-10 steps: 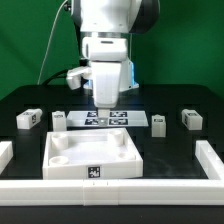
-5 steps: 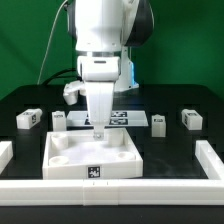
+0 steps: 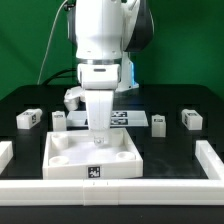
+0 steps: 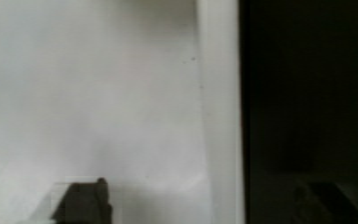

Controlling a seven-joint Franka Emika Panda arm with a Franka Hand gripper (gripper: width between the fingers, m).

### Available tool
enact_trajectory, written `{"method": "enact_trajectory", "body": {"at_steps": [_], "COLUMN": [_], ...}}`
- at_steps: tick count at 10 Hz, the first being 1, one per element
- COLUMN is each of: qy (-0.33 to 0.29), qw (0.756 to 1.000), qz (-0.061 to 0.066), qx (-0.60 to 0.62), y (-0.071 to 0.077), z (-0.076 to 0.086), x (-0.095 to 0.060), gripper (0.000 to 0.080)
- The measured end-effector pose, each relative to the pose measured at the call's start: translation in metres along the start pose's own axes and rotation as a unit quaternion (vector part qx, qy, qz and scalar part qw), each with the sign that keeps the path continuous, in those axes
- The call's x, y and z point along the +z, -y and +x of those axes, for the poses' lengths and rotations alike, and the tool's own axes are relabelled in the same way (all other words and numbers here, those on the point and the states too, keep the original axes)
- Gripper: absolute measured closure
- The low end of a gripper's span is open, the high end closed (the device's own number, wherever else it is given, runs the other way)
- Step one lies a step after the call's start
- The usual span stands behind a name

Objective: Assemble one leg

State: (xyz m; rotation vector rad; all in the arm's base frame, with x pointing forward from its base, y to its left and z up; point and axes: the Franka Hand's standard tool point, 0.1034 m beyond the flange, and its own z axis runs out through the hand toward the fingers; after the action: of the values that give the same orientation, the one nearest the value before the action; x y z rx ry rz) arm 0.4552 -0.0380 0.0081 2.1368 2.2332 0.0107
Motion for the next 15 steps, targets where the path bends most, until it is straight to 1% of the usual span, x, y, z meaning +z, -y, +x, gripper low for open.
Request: {"method": "enact_trajectory", "body": {"at_steps": [1,2,3,4,5,11,12,13,14,15], "qy": [0.0,0.0,0.0,0.0,0.0,0.0,0.0,-0.002,-0.004,-0.006], "qw": [1.0,1.0,1.0,1.0,1.0,1.0,1.0,1.0,1.0,1.0], "qz": [0.0,0.0,0.001,0.001,0.001,0.001,0.002,0.006,0.009,0.008], "qx": [0.0,0.0,0.0,0.001,0.001,0.001,0.005,0.006,-0.008,-0.004], "y": [0.0,0.0,0.0,0.001,0.001,0.001,0.0,-0.003,-0.009,-0.017], "z": [0.0,0.0,0.0,0.0,0.0,0.0,0.002,0.017,0.033,0.046], "x": [0.0,0.0,0.0,0.001,0.001,0.001,0.001,0.0,0.0,0.0], "gripper": [0.0299,0.0499,0.0646,0.0646,0.0741,0.074,0.074,0.0739,0.0739,0.0739]}}
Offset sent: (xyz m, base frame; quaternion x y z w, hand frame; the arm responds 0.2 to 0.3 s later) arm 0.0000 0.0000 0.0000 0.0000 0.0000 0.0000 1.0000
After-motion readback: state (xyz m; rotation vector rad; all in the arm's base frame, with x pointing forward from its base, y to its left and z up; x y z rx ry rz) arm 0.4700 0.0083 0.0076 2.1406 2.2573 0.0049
